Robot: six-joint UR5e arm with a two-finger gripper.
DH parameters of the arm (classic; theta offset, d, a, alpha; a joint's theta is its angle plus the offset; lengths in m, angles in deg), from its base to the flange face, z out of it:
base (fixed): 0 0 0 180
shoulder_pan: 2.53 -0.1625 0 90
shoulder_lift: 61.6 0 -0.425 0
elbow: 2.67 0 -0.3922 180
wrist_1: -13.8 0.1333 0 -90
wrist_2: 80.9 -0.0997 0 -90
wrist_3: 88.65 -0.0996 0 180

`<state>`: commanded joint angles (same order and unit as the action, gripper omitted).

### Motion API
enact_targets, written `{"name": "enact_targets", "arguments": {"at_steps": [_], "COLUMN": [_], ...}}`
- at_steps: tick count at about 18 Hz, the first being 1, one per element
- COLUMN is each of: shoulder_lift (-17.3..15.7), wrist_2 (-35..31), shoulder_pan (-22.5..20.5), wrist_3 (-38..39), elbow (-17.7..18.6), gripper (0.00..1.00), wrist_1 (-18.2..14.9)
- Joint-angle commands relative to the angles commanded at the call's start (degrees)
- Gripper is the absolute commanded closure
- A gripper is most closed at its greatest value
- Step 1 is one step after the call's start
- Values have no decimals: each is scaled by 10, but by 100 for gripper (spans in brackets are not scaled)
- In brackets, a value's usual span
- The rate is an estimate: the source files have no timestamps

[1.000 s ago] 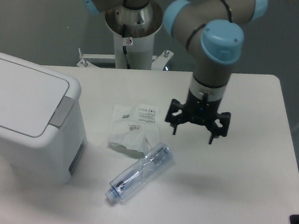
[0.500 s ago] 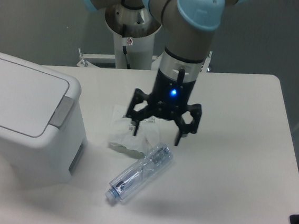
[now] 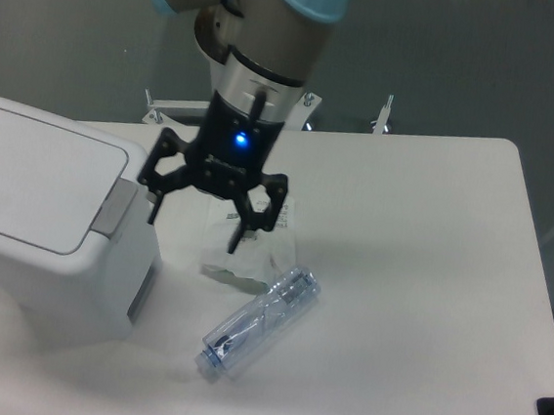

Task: Open the trash can
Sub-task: 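Move the gripper across the table toward the trash can's grey button, then press down on the grey lid button with the gripper fingers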

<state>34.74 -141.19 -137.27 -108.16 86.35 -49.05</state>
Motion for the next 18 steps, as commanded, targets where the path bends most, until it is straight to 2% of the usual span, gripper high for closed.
{"name": "enact_targets", "arguments": {"at_steps": [3,8,18], "shoulder_lift": [-7,2,8], "wrist_2": [-3,-9,-9], "shoulder_pan": [0,1,4], "wrist_3": [-4,-4,-1], "elbow": [19,32,34], "gripper": [0,0,0], "wrist_1": [2,4,4]}}
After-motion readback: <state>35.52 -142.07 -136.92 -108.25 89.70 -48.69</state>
